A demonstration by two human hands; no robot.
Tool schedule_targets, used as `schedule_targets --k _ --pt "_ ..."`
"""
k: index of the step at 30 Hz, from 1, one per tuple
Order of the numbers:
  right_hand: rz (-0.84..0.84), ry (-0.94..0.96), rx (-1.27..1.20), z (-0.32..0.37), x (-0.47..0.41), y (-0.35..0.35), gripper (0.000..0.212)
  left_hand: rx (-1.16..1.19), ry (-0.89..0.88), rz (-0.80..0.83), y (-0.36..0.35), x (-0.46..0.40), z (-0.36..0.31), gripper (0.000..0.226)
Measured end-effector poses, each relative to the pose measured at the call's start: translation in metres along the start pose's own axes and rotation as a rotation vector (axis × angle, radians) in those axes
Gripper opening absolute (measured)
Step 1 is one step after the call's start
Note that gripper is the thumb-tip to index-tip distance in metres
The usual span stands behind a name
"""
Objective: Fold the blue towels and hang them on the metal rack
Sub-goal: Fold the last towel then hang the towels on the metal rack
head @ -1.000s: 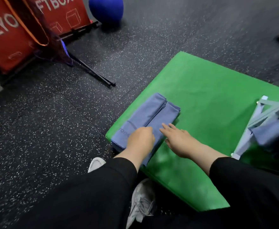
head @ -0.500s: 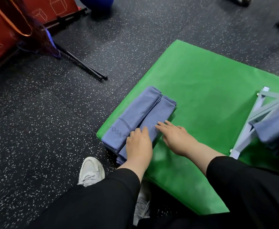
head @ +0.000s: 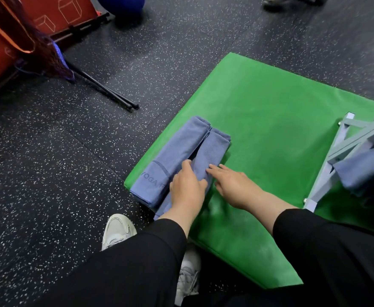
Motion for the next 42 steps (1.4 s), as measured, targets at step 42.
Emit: schedule_targets --k 42 --pt "-0.814 -0.171 0.047 0.042 0.28 0.258 0.016 0.376 -0.431 0.276 0.15 0.202 -0.218 0.04"
Point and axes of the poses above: each hand's wrist, its own x-axis away from the middle knuckle, its own y-axis out of the back of the hand, z = x × y, the point moved 10 cm from there along -x, towards the middle knuckle, and after that the axes turned 11 degrees about y, right-handed, at the moved point
